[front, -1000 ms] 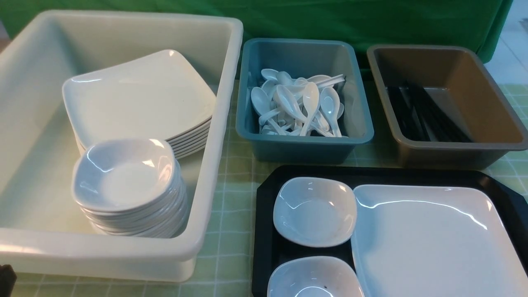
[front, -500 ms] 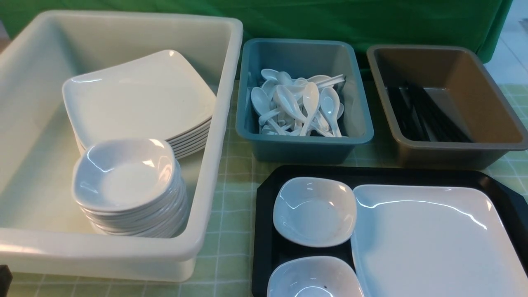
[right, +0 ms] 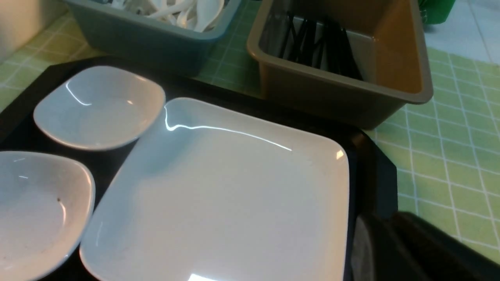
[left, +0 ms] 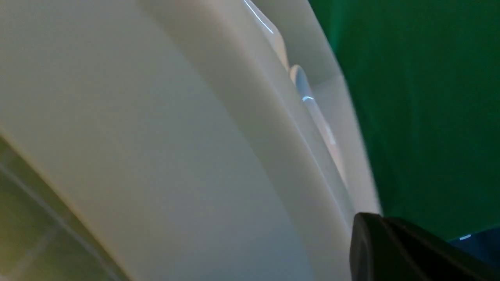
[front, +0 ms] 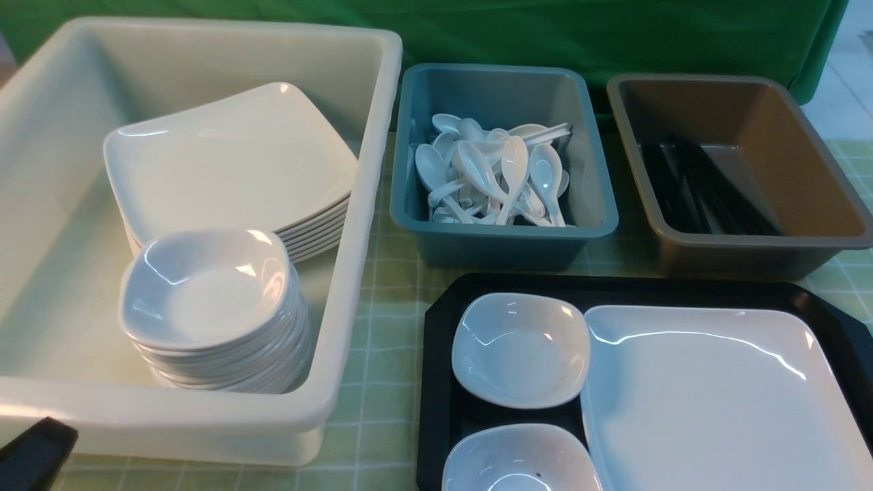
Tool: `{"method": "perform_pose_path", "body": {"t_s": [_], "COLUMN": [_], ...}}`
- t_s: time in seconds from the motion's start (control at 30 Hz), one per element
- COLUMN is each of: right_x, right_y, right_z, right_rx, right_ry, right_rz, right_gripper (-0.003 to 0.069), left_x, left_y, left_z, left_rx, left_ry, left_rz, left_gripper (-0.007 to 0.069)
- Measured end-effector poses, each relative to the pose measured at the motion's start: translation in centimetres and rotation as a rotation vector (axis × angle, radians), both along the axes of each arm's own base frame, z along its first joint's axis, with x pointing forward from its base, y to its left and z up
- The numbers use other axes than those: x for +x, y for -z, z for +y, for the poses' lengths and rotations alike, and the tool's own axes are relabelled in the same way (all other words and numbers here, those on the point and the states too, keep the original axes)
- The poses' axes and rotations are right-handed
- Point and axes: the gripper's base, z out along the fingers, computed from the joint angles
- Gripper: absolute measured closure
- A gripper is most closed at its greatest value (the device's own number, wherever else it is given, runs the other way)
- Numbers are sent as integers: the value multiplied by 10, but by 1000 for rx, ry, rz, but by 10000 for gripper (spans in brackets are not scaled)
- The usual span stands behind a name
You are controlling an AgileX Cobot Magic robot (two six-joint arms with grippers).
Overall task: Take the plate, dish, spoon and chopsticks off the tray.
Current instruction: Use the left arm to grab a small plate from the dinner plate
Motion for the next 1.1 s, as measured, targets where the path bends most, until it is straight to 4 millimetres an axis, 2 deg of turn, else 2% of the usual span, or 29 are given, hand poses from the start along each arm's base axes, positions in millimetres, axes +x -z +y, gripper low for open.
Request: {"method": "perform_pose_path", "body": {"t_s": [0.03,0.1,0.4,0.5,0.53,0.6,0.7,0.77,0.9,1.1], "right_x": [0,0,0,0,0,0,0,0,0,0], "right_y": [0,0,0,0,0,0,0,0,0,0], "right_z": [0,0,0,0,0,0,0,0,0,0], "right_rx": [0,0,0,0,0,0,-1,-1,-1,-1], "right_ry": [0,0,0,0,0,0,-1,-1,-1,-1], "right_rz": [0,-1,-2,-2,-2,-2,-3,-3,-3,-1], "right_gripper": [610,609,597,594,593,590,589,589,587,587], "left_x": [0,0,-1,-9,-11,-19,-17,-13,12,45], "left_y": [-1,-1,-2,-37,-44,-79,-111,-117,-129,-144], "left_z": [-1,-1,-2,-10,-10,-13,-16,-17,-22,-35], "left_rx": [-78,-111,-60,108,115,264,453,502,629,588], "left_ry": [4,3,18,113,111,143,221,260,501,797], "left_rz": [-2,-3,1,-63,-84,-126,-20,44,329,426], "left_gripper": [626,626,626,626,626,626,626,626,626,626]}}
